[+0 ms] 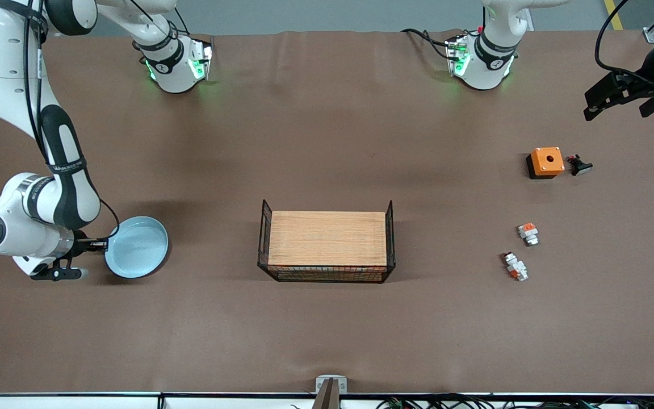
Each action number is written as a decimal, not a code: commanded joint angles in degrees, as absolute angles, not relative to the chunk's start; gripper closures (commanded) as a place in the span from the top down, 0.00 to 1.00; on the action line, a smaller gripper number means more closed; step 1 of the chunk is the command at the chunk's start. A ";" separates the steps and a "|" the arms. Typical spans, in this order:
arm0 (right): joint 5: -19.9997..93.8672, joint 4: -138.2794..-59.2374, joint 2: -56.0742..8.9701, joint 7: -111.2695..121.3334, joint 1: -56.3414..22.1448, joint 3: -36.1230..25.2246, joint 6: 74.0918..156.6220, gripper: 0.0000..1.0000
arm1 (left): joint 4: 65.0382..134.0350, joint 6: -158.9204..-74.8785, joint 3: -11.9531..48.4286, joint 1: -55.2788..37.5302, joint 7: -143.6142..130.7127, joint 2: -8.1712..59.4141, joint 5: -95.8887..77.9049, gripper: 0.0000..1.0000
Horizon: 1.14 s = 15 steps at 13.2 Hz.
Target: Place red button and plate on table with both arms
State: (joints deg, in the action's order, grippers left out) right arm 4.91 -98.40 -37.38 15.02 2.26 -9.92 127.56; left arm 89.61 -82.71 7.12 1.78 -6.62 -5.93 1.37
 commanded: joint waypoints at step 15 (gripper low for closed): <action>3.17 -96.33 -7.14 -5.19 -6.15 -8.88 97.83 0.99 | 89.74 -80.16 7.38 1.85 -6.33 -7.03 2.46 1.00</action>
